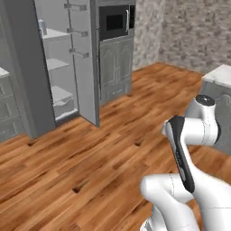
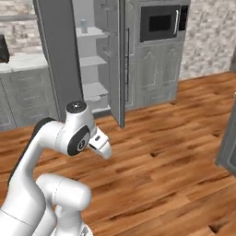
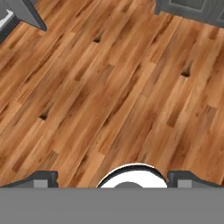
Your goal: Take a sugar cube from the saucer and place it inside the coffee. Then, grab milk from the fridge and place it next to the coffee on the counter to sweeten the coffee.
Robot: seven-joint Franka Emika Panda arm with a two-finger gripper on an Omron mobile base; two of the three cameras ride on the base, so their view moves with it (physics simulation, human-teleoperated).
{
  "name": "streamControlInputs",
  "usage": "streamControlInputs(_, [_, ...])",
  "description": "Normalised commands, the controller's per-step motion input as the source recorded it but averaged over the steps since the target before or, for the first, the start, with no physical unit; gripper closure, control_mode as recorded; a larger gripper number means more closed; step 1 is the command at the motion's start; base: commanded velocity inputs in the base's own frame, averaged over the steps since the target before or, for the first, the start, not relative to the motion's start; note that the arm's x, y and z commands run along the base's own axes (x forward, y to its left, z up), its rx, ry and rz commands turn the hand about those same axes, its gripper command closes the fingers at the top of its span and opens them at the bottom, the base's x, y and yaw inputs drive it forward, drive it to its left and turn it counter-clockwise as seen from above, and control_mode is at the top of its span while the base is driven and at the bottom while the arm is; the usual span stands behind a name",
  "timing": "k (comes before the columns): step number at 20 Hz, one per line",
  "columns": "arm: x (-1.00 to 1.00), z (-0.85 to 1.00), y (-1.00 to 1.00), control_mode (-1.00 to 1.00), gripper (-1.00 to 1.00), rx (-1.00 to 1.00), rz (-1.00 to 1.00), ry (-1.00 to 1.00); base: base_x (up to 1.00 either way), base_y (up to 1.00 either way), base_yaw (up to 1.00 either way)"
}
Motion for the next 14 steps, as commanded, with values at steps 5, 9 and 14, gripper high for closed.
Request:
streamControlInputs(5, [0.0,0.0,0.0,1.0,-1.0,0.0,0.0,0.0,0.97,0.0,0.64])
streamControlInputs(9, [0.0,0.0,0.0,1.0,-1.0,0.0,0.0,0.0,1.0,-0.04,0.5])
streamControlInputs(14, [0.0,0.0,0.0,1.0,-1.0,0.0,0.0,0.0,1.0,-0.25,0.33])
